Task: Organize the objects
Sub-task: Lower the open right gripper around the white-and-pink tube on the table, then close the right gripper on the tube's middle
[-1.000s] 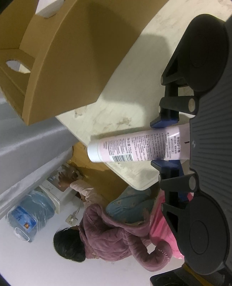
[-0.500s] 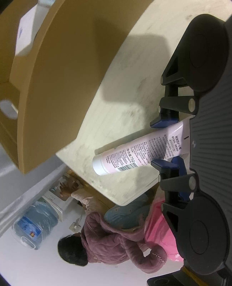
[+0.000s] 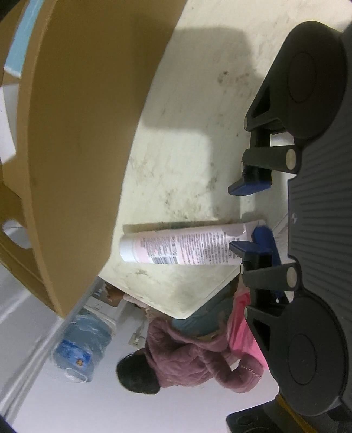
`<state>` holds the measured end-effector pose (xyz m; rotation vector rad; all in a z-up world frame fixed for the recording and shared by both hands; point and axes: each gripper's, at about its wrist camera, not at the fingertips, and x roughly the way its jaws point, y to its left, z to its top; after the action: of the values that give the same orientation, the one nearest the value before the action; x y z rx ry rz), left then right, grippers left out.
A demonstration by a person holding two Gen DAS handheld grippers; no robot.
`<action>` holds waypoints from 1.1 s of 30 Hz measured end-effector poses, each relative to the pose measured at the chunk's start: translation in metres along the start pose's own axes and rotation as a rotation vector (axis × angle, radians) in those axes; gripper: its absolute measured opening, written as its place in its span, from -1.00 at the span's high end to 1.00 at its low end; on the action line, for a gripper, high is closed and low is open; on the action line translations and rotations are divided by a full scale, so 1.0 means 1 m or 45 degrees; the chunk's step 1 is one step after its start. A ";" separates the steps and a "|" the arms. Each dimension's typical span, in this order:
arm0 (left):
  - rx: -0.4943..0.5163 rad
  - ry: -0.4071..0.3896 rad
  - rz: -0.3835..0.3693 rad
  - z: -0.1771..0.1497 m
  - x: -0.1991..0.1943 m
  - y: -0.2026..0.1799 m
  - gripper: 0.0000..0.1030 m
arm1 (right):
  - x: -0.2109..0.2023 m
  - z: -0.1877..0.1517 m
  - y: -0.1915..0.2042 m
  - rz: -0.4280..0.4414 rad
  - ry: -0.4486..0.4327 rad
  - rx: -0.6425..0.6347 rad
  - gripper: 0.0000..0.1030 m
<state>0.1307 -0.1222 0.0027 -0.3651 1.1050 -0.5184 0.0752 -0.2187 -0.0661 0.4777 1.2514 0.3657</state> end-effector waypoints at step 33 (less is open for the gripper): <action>0.019 -0.010 0.210 0.031 0.006 0.034 -0.23 | 0.035 0.024 0.002 0.139 -0.087 0.168 0.20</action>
<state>0.1688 -0.0966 -0.0067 -0.2601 1.1127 -0.3785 0.1076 -0.2027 -0.0882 0.6681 1.1908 0.3573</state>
